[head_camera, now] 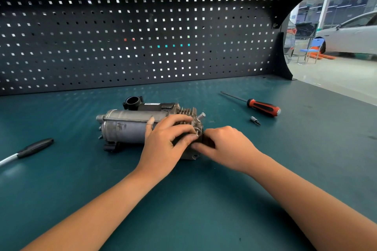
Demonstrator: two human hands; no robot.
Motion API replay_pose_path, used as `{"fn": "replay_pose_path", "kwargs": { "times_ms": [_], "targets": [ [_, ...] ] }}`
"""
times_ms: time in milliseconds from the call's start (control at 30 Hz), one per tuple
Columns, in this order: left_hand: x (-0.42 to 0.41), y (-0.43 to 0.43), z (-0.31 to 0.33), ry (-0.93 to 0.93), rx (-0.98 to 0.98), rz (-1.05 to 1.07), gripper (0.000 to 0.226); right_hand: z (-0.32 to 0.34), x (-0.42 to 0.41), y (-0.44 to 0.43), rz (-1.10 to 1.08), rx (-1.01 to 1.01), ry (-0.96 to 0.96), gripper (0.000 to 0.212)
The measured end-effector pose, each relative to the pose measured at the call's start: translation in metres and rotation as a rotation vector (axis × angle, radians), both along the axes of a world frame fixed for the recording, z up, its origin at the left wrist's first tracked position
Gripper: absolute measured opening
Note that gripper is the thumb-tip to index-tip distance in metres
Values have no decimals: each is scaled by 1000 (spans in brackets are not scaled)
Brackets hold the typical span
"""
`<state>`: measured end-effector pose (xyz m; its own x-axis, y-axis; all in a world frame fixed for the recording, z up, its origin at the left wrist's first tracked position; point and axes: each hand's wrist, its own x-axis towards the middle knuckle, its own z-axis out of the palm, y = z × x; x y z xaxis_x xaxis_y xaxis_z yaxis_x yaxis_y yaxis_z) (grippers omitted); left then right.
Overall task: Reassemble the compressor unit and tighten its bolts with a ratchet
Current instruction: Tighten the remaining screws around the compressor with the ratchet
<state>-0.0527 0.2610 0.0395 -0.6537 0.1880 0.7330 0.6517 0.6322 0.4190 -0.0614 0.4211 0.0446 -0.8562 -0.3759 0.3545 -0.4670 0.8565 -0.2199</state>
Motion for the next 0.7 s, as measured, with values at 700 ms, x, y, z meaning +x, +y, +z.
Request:
{"fn": "replay_pose_path", "kwargs": {
  "times_ms": [700],
  "targets": [
    [8,4,9,-150,53,10,16,2,0,2,76,-52,-8,30]
  ]
}}
